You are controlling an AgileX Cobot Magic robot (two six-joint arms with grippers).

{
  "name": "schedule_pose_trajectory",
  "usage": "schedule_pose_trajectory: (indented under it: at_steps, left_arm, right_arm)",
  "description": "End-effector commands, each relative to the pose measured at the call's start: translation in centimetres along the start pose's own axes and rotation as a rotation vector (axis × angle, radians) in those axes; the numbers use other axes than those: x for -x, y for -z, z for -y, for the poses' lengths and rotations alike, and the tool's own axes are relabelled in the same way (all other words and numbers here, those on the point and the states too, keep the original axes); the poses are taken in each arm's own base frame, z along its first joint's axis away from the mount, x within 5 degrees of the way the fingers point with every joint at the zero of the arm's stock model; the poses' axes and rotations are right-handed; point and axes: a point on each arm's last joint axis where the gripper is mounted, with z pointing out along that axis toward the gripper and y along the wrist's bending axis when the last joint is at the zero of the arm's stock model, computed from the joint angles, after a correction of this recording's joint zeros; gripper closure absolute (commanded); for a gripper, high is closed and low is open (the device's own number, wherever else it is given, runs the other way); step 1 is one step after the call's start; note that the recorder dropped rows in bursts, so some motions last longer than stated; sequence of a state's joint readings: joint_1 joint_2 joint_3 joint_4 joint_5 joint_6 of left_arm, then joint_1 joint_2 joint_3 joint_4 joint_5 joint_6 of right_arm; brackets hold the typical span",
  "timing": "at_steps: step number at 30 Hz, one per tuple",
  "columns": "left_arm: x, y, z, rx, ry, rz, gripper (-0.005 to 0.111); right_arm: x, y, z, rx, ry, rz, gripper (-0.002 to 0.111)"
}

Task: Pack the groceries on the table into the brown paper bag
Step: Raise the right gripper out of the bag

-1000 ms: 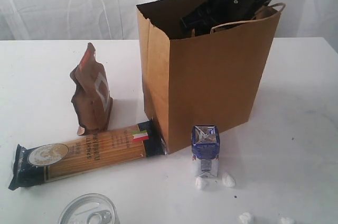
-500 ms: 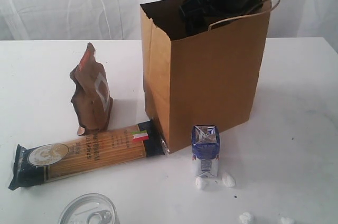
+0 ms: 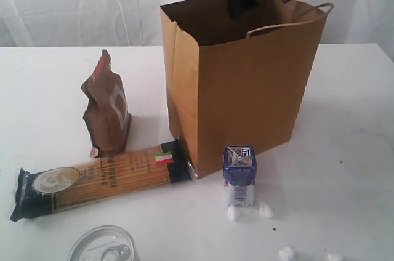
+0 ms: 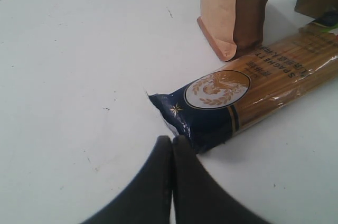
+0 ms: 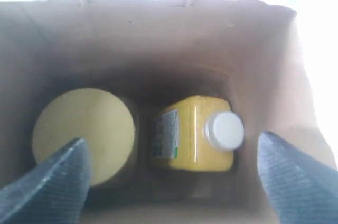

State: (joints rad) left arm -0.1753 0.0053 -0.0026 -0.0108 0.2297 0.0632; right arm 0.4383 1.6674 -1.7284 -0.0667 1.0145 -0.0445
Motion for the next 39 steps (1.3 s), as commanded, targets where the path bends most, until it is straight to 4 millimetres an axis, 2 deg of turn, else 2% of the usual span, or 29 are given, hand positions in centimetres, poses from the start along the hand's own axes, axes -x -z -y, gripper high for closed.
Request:
schedule_pose_trajectory:
  at_steps: [1, 8, 14, 26, 33, 37, 39]
  left_arm:
    - [-0.1, 0.0, 0.0, 0.003, 0.005, 0.000, 0.107]
    - [-0.1, 0.0, 0.0, 0.003, 0.005, 0.000, 0.107]
    - [-0.1, 0.0, 0.0, 0.003, 0.005, 0.000, 0.107]
    - [-0.1, 0.0, 0.0, 0.003, 0.005, 0.000, 0.107]
    - [-0.1, 0.0, 0.0, 0.003, 0.005, 0.000, 0.107]
    - [-0.1, 0.0, 0.0, 0.003, 0.005, 0.000, 0.107]
    - [-0.1, 0.0, 0.0, 0.003, 0.005, 0.000, 0.107]
  right_arm:
    - [-0.9, 2.8, 0.3, -0.034, 0.022, 0.061, 0.030]
    - [-2.2, 8.5, 1.1, -0.078, 0.023, 0.197, 0.030]
    - [-4.3, 13.0, 1.5, -0.135, 0.043, 0.304, 0.030]
    - [-10.7, 22.1, 2.3, -0.253, 0.009, 0.426, 0.030]
    - [-14.5, 23.9, 2.2, -0.238, -0.095, 0.278, 0.030]
    - [-16.3, 23.3, 1.0, -0.114, -0.125, 0.260, 0.030]
    - [-17.1, 22.3, 0.1, -0.029, -0.119, 0.226, 0.030]
